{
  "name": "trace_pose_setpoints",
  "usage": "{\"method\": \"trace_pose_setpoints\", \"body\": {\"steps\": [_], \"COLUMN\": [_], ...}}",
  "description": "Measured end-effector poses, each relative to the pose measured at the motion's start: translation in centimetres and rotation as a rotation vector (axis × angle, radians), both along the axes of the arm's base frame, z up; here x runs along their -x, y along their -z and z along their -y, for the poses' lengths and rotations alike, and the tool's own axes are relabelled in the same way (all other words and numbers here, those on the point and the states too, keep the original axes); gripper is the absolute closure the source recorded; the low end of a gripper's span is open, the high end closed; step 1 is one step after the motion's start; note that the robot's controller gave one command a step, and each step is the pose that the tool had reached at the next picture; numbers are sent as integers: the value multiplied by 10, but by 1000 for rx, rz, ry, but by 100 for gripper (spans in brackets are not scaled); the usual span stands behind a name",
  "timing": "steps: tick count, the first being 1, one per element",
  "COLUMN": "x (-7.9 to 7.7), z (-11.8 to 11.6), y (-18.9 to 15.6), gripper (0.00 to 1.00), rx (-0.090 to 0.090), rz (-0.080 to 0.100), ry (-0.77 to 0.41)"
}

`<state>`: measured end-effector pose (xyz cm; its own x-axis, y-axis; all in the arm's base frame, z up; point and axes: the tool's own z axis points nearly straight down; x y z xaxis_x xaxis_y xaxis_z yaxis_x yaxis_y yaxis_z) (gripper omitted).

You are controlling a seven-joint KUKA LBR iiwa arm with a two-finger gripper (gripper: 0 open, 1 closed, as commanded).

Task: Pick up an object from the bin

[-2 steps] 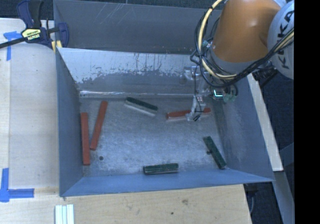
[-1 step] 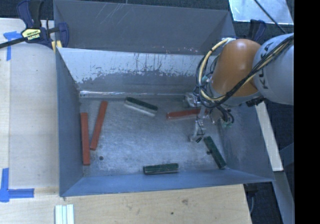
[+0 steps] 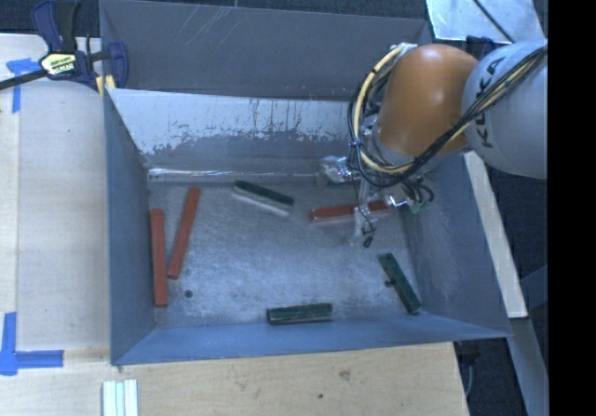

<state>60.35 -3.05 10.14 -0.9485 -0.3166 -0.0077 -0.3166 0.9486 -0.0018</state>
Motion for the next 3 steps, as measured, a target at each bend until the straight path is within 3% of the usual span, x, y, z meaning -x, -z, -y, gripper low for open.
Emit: {"method": "trace_pose_setpoints", "body": {"steps": [1, 2, 3], "x": [-9, 7, 6], "z": [39, 34, 34], "y": [-7, 31, 31], "gripper": [0, 0, 0], "rx": [0, -1, -1], "rz": [-2, -6, -4], "ry": [200, 325, 325]}}
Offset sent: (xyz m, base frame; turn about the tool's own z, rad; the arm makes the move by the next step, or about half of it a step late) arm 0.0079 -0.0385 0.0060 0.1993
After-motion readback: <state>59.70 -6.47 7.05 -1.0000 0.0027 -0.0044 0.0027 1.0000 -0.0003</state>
